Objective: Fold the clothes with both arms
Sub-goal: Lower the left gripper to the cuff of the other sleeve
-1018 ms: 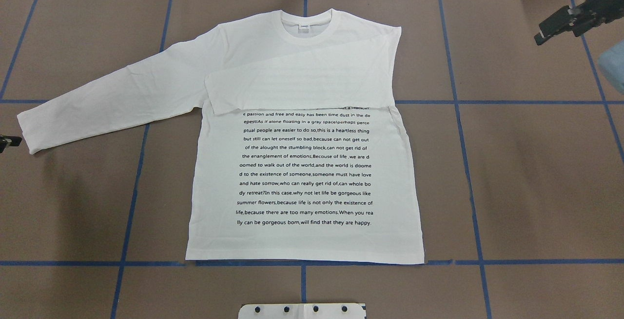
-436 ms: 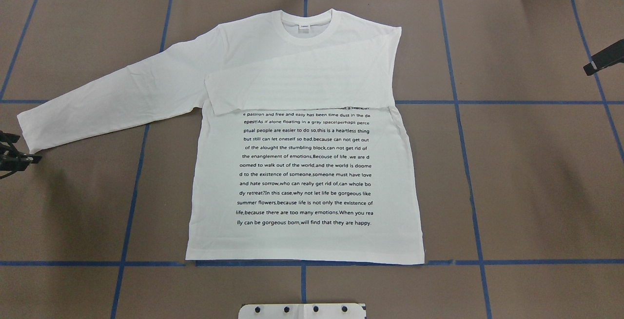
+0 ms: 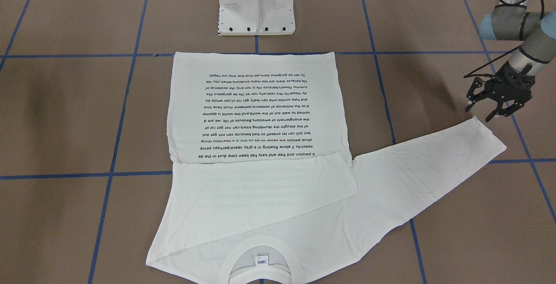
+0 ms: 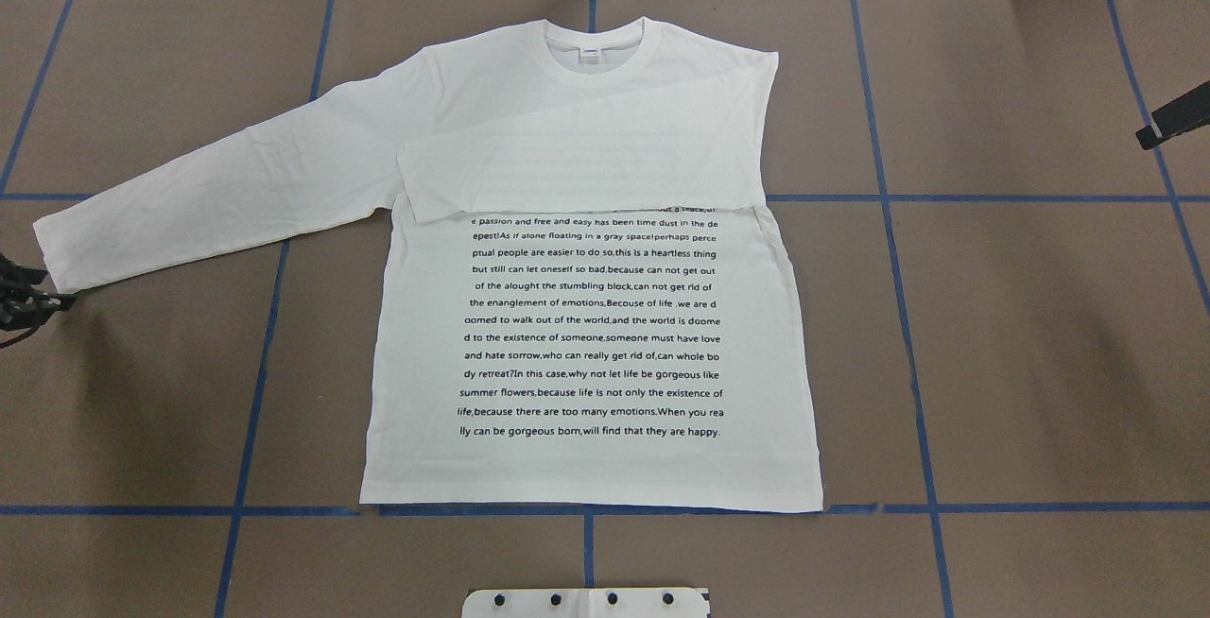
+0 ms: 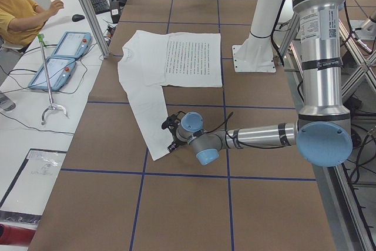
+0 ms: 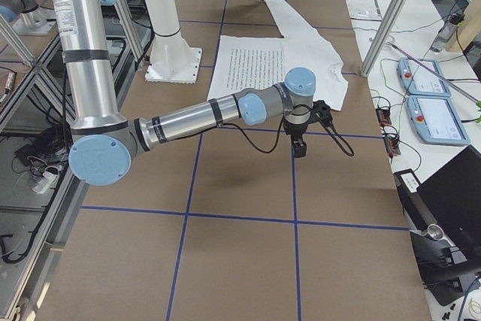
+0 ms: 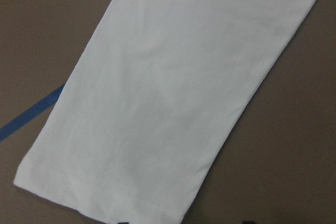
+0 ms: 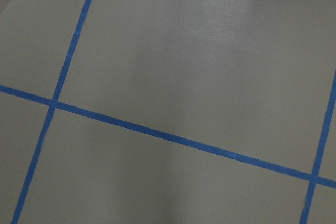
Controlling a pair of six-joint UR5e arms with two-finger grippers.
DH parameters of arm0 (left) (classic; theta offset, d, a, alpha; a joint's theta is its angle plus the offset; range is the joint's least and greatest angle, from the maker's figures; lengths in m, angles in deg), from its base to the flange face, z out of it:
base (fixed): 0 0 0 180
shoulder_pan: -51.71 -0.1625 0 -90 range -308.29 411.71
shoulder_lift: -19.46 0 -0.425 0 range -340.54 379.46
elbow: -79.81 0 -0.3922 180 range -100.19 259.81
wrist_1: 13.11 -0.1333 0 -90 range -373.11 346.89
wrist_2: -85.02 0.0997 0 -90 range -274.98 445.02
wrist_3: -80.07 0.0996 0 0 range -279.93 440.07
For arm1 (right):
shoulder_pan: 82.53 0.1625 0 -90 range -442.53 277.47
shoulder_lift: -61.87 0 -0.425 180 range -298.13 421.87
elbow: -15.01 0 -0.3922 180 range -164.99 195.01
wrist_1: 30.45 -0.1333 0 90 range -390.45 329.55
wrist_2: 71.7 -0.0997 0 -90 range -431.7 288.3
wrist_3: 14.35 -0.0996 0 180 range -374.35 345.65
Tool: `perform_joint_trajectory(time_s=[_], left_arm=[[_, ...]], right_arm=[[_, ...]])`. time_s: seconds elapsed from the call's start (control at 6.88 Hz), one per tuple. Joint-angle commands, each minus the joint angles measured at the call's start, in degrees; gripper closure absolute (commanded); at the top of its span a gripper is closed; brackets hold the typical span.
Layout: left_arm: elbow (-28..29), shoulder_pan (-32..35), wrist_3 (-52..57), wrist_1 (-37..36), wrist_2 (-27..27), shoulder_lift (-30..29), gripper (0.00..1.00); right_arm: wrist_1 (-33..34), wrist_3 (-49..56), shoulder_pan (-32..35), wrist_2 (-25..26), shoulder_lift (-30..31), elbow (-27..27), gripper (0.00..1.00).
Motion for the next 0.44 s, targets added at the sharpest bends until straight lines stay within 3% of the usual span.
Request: perform_joint_trajectory(time_s=[0.0, 0.29], left_arm=[[0.49, -0.67, 0.04, -0.06, 0.68, -0.26, 0.44], [0.93, -1.02, 0.04, -0.06, 0.69, -0.61, 0.48]], right_arm=[[-0.01, 0.21, 0.00, 0.02, 0.08, -0.06, 0.00], [0.08, 0.12, 0.00, 0.02, -0.01, -0.15, 0.00]])
